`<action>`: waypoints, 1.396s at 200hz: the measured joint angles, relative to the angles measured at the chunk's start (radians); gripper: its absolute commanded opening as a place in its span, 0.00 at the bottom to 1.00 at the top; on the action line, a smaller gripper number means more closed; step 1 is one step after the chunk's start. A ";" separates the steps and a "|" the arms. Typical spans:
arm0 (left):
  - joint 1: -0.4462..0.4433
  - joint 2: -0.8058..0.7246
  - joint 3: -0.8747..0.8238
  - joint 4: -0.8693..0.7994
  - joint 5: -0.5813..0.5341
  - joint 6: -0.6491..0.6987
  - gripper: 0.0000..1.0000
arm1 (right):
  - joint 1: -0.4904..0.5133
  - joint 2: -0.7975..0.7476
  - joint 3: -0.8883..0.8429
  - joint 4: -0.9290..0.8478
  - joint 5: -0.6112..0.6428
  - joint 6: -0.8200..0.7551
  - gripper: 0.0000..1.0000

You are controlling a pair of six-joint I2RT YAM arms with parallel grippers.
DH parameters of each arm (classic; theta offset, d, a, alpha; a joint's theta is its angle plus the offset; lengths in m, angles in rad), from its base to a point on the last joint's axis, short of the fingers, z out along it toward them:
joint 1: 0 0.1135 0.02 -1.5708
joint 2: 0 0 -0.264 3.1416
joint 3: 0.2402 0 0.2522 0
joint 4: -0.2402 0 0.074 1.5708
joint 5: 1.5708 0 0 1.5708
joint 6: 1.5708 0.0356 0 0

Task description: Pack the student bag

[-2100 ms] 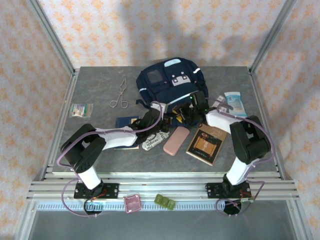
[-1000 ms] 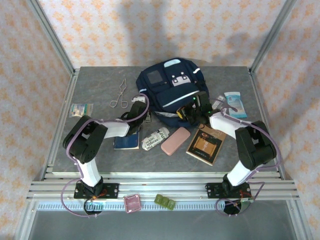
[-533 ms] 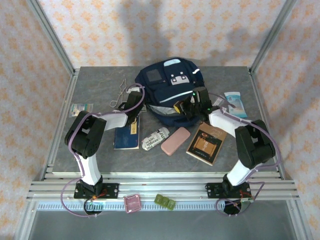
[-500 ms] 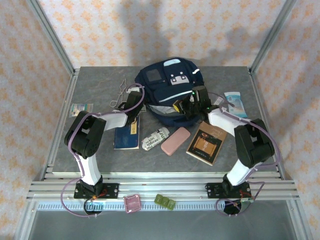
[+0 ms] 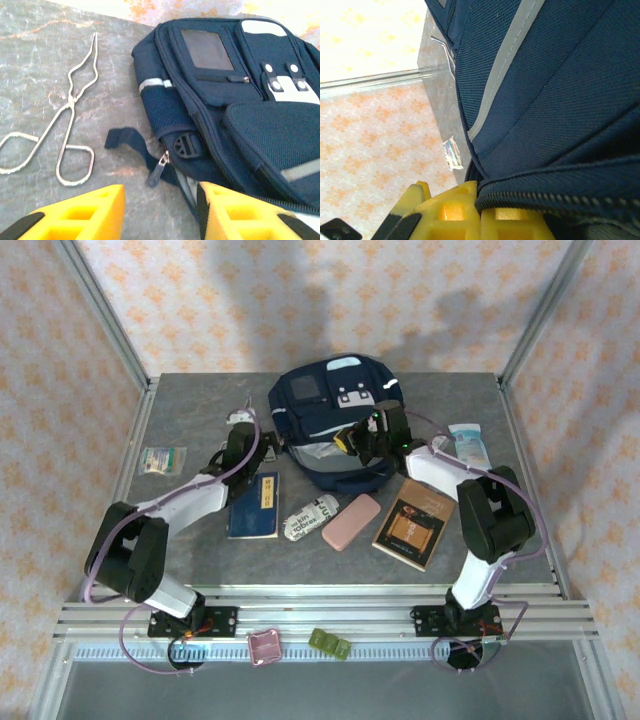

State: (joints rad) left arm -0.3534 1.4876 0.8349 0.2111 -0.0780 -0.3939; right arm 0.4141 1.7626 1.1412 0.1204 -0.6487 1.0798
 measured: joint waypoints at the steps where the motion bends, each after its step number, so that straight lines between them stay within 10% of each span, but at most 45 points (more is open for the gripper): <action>1: 0.000 -0.006 -0.007 0.000 0.003 -0.001 0.45 | 0.000 0.000 0.000 -0.003 0.001 -0.002 0.23; 65: 0.000 -0.163 -0.113 -0.094 0.071 -0.065 0.63 | 0.014 -0.174 -0.107 -0.146 0.091 -0.232 0.54; 82: 0.000 -0.217 -0.160 -0.120 0.071 -0.094 1.00 | 0.029 -0.240 -0.123 -0.171 0.119 -0.301 0.54; 174: 0.165 -0.511 -0.450 -0.255 0.107 -0.271 0.95 | 0.309 0.052 0.115 -0.199 0.123 -0.500 0.51; 279: 0.226 -0.366 -0.518 -0.140 0.300 -0.301 0.88 | 0.408 0.426 0.452 -0.412 0.194 -0.543 0.30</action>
State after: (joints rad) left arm -0.1276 1.1213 0.3172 0.0711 0.2218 -0.6952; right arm 0.8219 2.1887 1.5929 -0.2920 -0.4549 0.5369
